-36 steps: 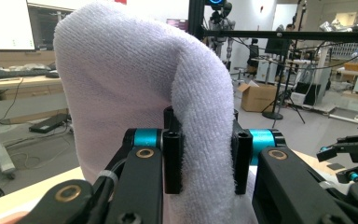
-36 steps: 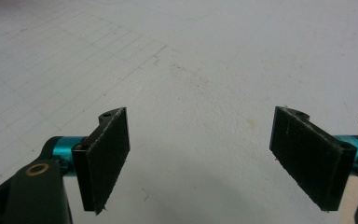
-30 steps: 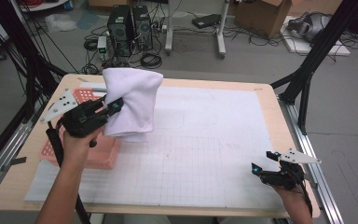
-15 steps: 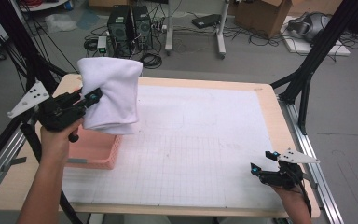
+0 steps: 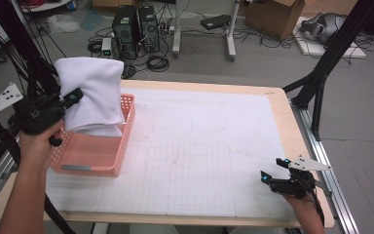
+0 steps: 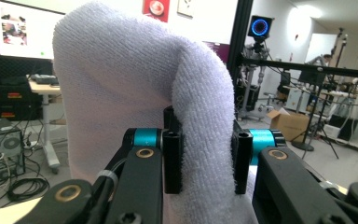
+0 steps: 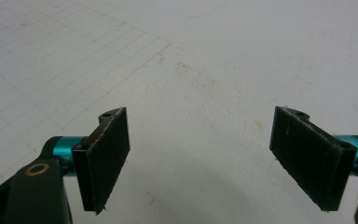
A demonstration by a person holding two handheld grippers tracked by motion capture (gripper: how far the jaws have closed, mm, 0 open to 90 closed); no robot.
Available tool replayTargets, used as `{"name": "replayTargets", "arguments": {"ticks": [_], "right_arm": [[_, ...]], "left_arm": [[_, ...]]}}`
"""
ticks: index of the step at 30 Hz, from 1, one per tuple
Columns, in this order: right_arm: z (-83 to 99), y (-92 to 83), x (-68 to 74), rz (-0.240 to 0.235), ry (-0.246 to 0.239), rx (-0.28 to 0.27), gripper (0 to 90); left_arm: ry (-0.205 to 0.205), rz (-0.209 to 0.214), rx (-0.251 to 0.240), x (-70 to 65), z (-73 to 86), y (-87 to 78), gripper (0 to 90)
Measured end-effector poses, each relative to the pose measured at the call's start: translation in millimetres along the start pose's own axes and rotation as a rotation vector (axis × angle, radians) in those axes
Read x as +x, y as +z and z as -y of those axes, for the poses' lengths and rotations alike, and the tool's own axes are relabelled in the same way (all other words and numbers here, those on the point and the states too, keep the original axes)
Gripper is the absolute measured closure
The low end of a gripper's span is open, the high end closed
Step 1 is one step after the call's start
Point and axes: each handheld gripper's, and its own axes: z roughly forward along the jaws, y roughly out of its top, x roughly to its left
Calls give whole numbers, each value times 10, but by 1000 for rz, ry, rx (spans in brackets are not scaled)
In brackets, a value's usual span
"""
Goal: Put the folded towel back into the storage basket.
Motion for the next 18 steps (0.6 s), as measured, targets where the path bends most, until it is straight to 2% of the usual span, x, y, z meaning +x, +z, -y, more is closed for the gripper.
{"name": "replayTargets", "arguments": {"ticks": [5, 10, 14, 18], "right_arm": [[-1, 11, 12, 0, -4, 6, 190], [-5, 20, 24, -3, -10, 3, 190], [-1, 24, 26, -2, -14, 7, 191], [-1, 29, 34, -2, -10, 11, 190]], "left_arm": [[-1, -12, 37, 98, 117, -34, 733], [-31, -20, 58, 188, 278, -41, 732], [-39, -17, 83, 246, 375, -39, 731], [-69, -22, 88, 299, 458, -31, 730]]}}
